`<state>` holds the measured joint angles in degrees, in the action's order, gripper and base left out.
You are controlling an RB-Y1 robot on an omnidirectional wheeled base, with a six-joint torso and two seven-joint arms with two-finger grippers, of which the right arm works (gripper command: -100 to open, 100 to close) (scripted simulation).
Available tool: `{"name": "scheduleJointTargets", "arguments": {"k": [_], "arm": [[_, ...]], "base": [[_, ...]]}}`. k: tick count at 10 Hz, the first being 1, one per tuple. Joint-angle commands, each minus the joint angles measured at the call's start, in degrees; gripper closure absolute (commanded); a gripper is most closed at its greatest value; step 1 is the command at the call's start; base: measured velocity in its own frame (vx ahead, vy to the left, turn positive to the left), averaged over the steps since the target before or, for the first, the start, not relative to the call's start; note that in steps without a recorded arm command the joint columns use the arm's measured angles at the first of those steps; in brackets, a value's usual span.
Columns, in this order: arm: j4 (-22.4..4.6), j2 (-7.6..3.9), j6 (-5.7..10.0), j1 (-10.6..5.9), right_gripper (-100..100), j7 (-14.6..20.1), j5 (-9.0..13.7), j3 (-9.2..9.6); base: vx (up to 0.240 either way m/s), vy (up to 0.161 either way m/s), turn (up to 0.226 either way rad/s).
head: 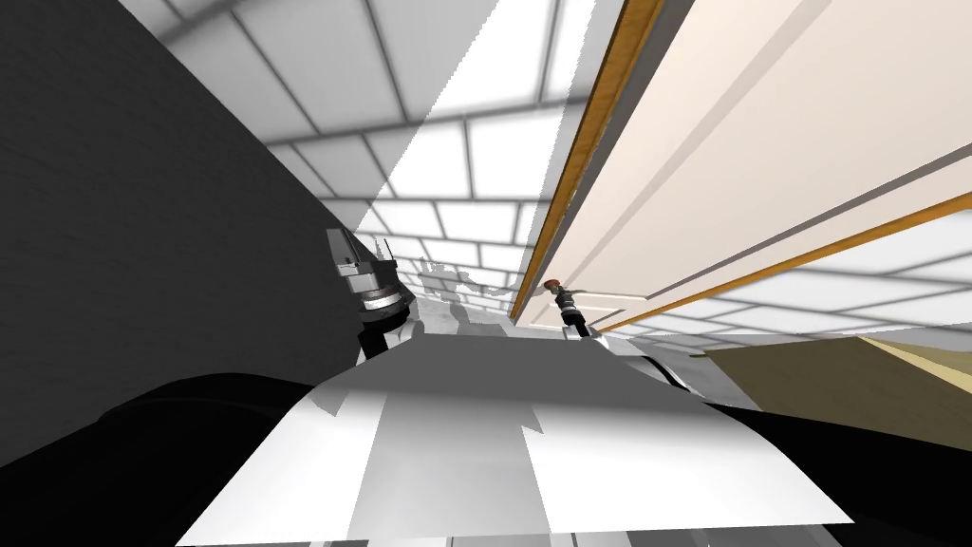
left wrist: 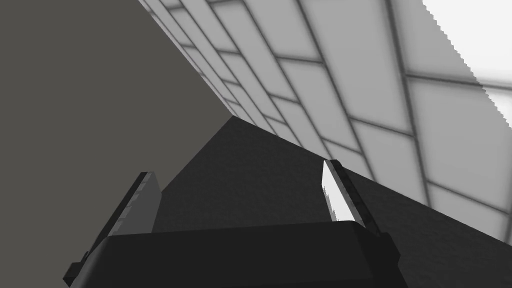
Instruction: Pull the door open
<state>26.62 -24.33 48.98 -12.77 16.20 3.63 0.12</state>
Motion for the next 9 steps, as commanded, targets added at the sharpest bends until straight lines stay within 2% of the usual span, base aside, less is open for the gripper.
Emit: {"name": "scheduleJointTargets", "arguments": {"k": [1, 3, 6, 7, 9], "arm": [[0.6, -0.05, 0.11, 0.19, 100, 0.3, -0.2, 0.49], [0.6, -0.24, 0.24, 0.13, 100, 0.7, -0.5, 0.97], [0.6, -0.46, 0.39, 0.07, 100, 1.1, -0.7, 1.5], [0.6, -0.37, 0.34, -0.09, 100, 1.1, -0.7, 1.41], [0.7, -1.45, 2.16, 1.02, 100, 3.0, -1.5, 2.89]], "base": [[-0.197, -0.109, 0.194], [-0.208, -0.112, 0.174], [-0.226, -0.086, 0.115], [-0.107, -0.037, 0.039], [-0.184, -0.054, 0.108]]}}
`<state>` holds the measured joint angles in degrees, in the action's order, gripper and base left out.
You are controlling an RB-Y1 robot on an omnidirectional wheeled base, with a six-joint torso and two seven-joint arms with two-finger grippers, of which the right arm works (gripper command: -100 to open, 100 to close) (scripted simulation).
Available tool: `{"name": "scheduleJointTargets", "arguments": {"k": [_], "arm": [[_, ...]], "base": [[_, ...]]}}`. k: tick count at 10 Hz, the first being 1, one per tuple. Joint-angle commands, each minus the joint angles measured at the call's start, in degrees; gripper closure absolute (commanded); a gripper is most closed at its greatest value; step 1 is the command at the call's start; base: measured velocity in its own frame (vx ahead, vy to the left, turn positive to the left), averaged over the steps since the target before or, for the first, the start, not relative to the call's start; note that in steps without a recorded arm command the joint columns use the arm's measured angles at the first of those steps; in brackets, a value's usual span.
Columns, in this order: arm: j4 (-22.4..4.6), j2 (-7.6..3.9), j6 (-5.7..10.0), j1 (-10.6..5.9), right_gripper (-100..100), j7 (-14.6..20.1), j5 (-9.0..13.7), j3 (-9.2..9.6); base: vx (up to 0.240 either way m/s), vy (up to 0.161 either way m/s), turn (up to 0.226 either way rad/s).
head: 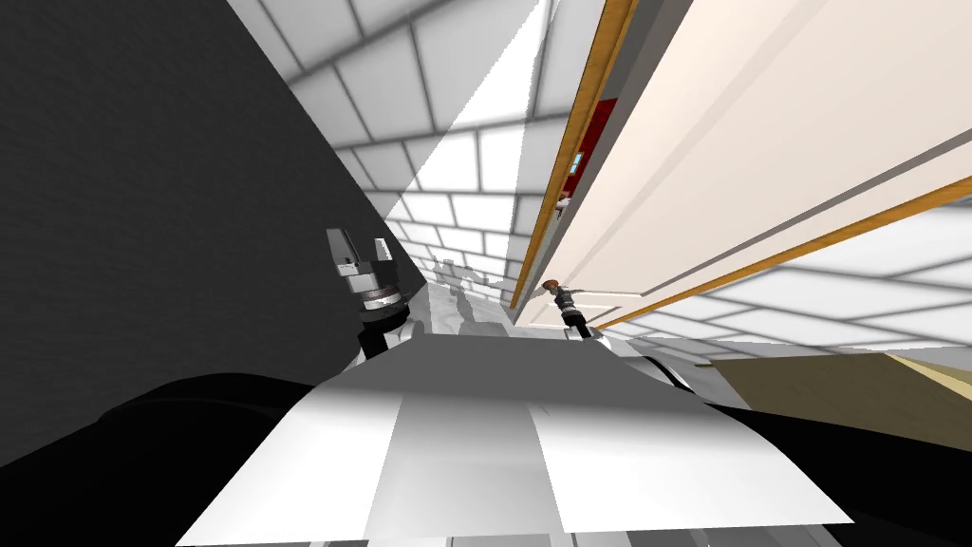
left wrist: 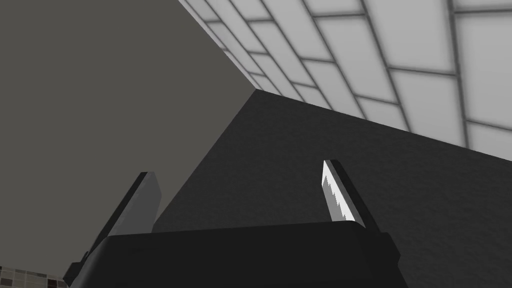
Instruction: Pull the door open
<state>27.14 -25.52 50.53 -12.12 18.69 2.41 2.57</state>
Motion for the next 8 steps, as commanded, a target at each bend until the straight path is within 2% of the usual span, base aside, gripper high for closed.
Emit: {"name": "scheduleJointTargets", "arguments": {"k": [1, 6, 7, 8], "arm": [[0.2, -0.81, 1.46, 0.82, 100, 1.3, -0.6, 1.04], [0.6, -3.43, 5.57, 2.99, 100, 5.2, -2.4, 3.96], [1.0, -3.07, 4.74, 2.89, 100, 4.7, -2.2, 3.66], [1.1, -4.01, 6.69, 4.4, 100, 5.9, -2.5, 4.35]], "base": [[-0.215, -0.077, 0.102], [-0.2, -0.081, 0.089], [-0.094, -0.037, 0.019], [-0.179, -0.069, 0.181]]}}
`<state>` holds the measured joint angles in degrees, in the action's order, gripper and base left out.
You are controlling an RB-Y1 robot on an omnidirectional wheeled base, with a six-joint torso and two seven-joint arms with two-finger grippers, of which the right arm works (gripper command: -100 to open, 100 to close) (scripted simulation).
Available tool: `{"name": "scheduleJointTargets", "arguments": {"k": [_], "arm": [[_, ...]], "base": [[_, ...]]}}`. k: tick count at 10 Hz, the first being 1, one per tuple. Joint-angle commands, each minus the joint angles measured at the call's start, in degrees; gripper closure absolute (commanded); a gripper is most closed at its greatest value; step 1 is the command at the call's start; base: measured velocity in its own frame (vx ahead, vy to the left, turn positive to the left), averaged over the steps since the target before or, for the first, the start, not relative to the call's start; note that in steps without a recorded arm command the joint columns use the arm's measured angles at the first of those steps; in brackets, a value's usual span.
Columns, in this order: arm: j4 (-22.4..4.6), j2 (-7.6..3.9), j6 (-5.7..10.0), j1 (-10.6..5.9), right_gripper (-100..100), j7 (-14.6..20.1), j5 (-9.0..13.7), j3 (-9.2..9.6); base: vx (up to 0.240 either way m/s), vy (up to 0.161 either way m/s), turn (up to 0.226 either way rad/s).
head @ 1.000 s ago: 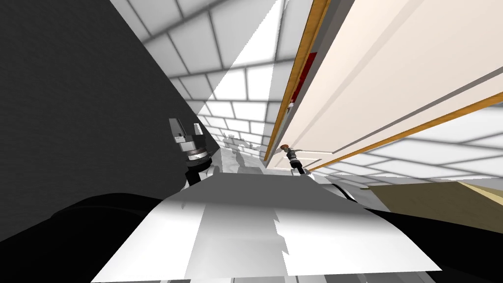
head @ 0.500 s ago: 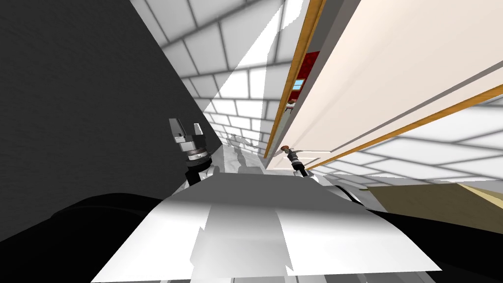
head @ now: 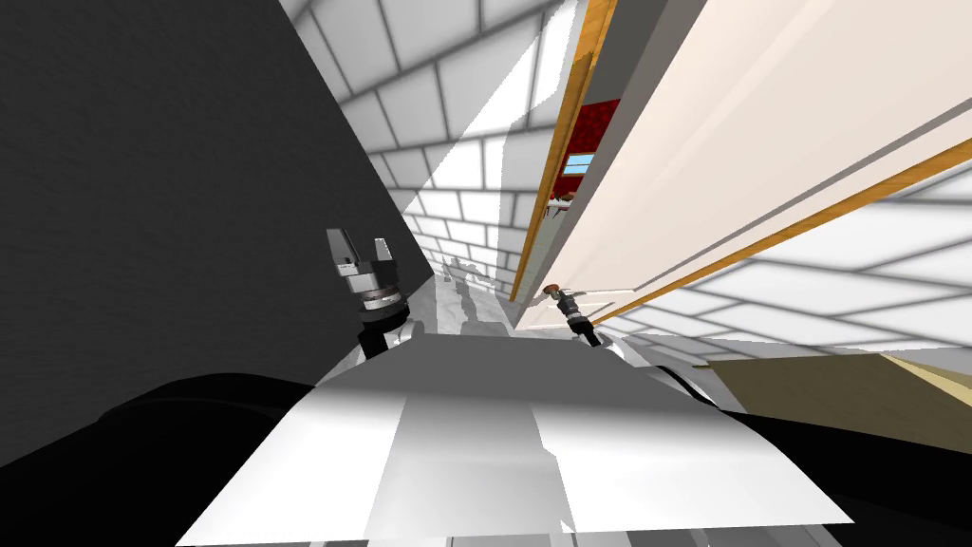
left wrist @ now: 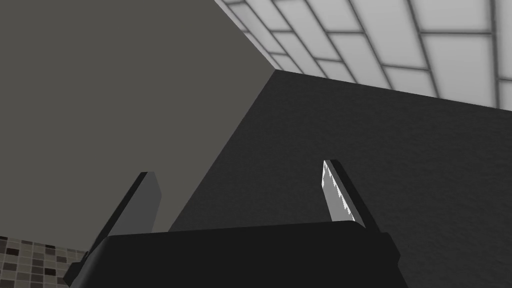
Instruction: Pull the door open
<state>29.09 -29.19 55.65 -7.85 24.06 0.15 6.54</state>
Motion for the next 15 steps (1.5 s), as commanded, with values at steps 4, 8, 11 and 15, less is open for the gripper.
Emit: {"name": "scheduleJointTargets", "arguments": {"k": [4, 8, 11, 15], "arm": [[-0.7, -2.07, 4.92, 2.27, 100, 2.1, -0.6, 1.28], [-0.7, -3.63, 7.91, 4.17, 100, 3.5, -1.0, 2.09], [-2.6, -3.69, 9.75, 4.0, 100, 3.9, -1.3, 2.49], [-3.8, -4.44, 12.03, 4.46, 100, 4.5, -1.5, 2.72]], "base": [[-0.17, -0.083, 0.132], [-0.181, -0.09, 0.115], [-0.116, -0.072, 0.119], [-0.205, -0.109, 0.174]]}}
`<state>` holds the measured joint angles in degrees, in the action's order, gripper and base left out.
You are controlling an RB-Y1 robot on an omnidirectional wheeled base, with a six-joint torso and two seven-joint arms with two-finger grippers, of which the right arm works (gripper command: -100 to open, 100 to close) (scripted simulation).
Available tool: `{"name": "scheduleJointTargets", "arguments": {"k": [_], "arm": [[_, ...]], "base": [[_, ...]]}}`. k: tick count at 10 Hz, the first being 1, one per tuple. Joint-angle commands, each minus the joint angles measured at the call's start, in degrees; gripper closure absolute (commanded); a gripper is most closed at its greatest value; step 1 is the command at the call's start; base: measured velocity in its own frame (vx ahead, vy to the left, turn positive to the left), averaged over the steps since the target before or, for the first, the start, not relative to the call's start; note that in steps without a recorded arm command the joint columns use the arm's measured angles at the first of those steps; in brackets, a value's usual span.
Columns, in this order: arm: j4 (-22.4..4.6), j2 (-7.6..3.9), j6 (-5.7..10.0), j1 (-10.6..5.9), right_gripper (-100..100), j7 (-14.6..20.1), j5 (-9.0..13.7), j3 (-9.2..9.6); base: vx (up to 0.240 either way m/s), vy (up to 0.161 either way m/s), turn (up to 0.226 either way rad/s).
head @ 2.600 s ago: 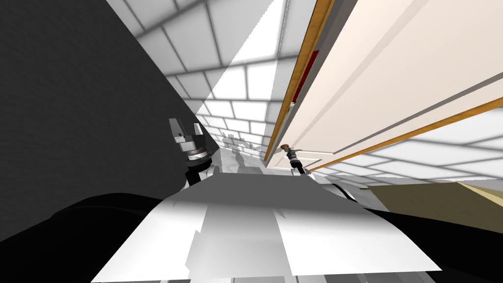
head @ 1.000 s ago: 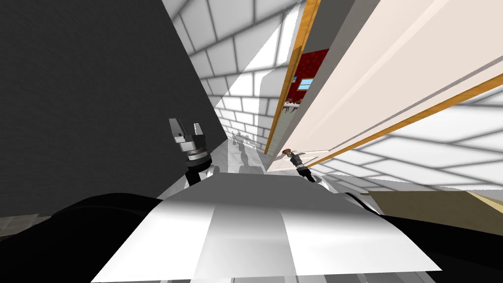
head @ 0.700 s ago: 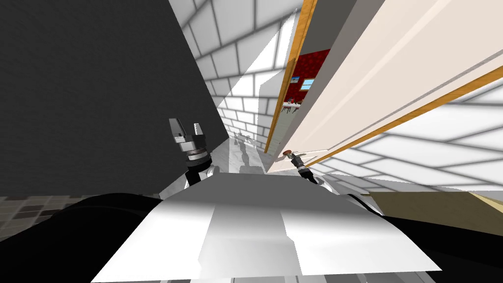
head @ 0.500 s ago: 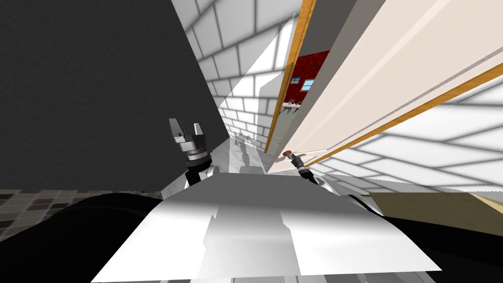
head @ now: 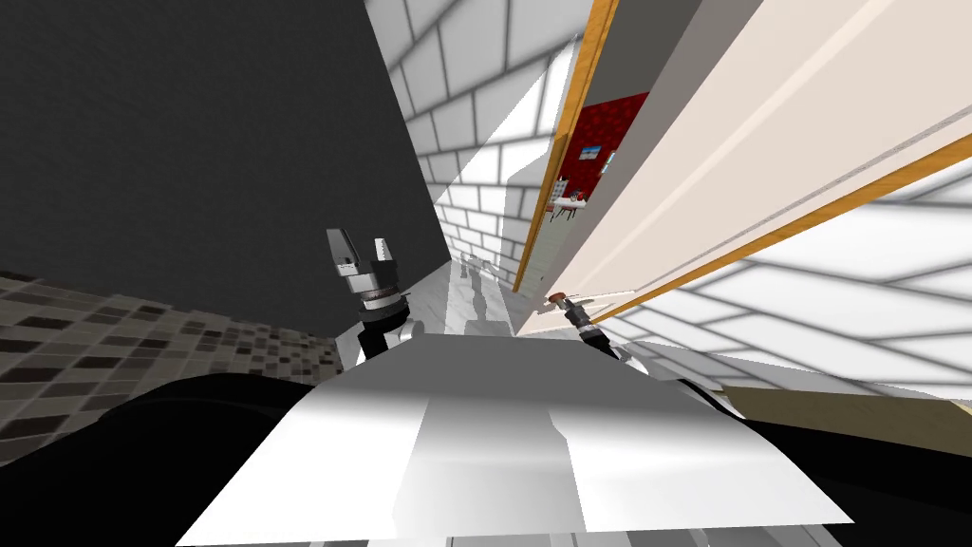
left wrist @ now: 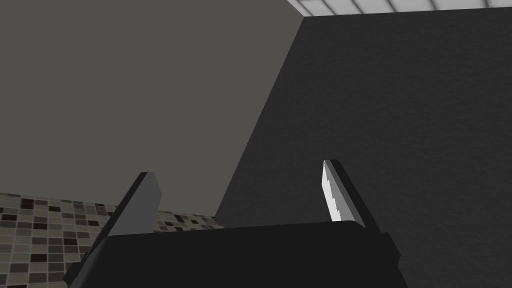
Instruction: Pull the door open
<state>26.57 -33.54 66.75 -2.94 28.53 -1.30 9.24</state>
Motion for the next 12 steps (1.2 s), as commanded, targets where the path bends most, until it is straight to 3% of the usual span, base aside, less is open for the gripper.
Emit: {"name": "scheduleJointTargets", "arguments": {"k": [1, 7, 8, 12], "arm": [[-1.6, -0.31, 1.61, -0.32, 100, 0.2, -0.1, 0.09], [-2.8, -1.1, 4.01, 0.17, 100, 0.8, -0.3, 0.34], [-4.1, -0.69, 4.27, -0.73, 100, 0.8, -0.4, 0.48], [-5.3, -1.21, 6.53, 0.1, 100, 1.0, -0.3, 0.51]], "base": [[-0.172, -0.103, 0.148], [-0.15, -0.07, 0.114], [-0.073, -0.033, 0.031], [-0.172, -0.097, 0.189]]}}
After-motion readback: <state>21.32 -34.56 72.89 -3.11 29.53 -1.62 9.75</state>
